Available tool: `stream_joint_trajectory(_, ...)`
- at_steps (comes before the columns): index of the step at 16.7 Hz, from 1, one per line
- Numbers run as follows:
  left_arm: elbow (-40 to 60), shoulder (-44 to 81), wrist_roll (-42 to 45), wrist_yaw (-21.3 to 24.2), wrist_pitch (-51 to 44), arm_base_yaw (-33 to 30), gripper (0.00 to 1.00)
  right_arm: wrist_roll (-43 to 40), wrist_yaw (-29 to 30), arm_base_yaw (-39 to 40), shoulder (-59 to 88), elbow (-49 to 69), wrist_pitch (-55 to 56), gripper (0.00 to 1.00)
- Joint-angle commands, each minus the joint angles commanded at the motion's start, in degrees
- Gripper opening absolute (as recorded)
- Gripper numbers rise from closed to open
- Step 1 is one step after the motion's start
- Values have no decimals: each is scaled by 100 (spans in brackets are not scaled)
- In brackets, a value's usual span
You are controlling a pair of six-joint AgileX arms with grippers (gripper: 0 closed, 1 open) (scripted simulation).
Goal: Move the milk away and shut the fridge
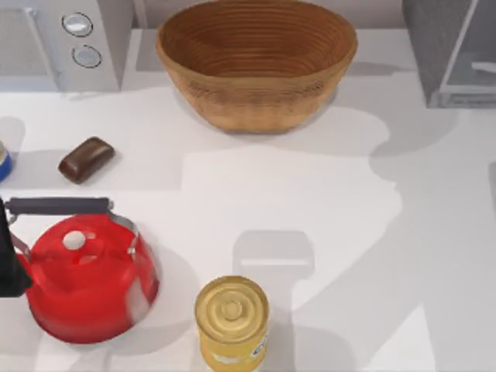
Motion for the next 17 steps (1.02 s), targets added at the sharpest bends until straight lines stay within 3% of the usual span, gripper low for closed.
stream_joint_trajectory(10,0,0,0,0,0,0,100,-12,-18,64,-180,-127,-64,100)
stream_joint_trajectory(17,0,0,0,0,0,0,100,-123,-32,527,-2706,-1603,-829,100)
